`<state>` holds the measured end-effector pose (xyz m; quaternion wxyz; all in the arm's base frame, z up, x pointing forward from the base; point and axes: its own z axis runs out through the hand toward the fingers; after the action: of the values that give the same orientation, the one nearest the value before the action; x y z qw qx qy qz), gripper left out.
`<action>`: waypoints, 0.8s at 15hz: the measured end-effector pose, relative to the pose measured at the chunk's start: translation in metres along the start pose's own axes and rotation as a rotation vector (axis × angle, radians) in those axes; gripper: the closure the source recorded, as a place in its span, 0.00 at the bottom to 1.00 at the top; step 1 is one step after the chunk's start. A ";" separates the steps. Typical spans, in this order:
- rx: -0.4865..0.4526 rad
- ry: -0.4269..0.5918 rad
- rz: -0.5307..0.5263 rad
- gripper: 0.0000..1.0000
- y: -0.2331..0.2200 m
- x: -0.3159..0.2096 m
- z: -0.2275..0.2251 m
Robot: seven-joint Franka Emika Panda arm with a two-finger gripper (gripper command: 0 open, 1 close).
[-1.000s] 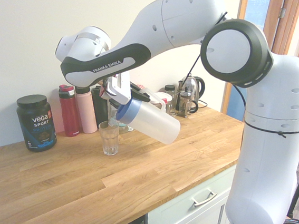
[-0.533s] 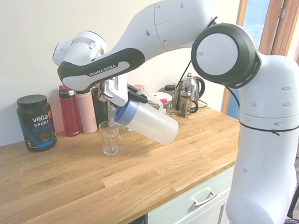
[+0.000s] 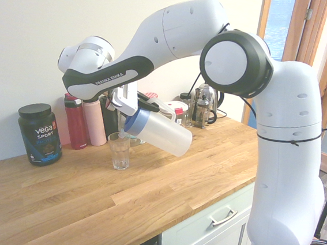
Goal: Pour me some water
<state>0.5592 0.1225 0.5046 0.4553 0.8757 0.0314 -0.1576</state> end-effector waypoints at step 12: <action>0.103 0.054 0.059 1.00 0.036 0.020 -0.023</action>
<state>0.5905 0.1187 0.5392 0.4132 0.9024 0.0097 -0.1220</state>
